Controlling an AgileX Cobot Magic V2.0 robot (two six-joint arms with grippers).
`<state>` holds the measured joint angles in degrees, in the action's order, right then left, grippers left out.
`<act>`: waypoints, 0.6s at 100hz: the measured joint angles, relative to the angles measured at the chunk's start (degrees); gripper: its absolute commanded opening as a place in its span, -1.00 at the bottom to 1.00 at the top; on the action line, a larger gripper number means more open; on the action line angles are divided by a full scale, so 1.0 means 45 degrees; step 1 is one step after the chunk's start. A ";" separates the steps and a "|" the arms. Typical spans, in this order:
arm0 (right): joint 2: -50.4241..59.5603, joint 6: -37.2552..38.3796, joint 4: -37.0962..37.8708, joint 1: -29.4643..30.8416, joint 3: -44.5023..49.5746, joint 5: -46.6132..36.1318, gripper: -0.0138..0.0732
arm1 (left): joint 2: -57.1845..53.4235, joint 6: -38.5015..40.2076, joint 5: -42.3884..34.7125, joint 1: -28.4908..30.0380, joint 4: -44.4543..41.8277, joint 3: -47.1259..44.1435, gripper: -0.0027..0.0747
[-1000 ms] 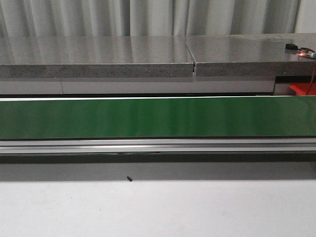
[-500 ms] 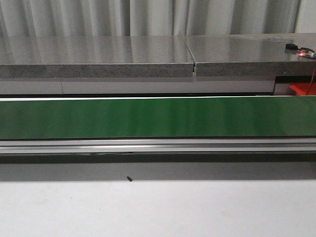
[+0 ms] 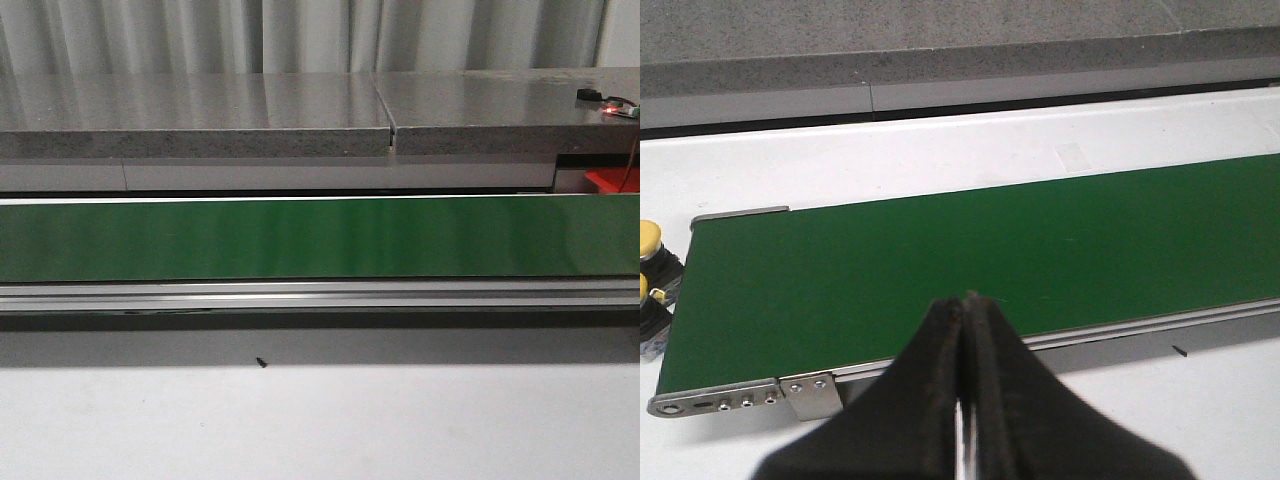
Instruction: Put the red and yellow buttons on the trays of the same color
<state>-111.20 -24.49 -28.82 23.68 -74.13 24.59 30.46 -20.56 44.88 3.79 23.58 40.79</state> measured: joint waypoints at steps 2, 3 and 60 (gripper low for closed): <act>0.0050 0.0000 0.0000 0.0000 0.0000 0.0009 0.41 | 0.0000 0.0000 0.0000 0.0000 0.0000 0.0000 -0.98; 0.0063 0.0000 0.0000 0.0000 0.0030 0.0009 0.41 | 0.0000 0.0000 0.0000 0.0000 0.0000 0.0000 -0.98; 0.4229 -0.0023 0.0000 0.0000 0.3404 -0.0583 -0.38 | 0.0000 0.0000 0.0000 0.0000 0.0000 0.0000 -0.98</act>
<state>-92.17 -24.59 -28.82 23.68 -58.81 21.97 30.46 -20.56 44.88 3.79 23.58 40.79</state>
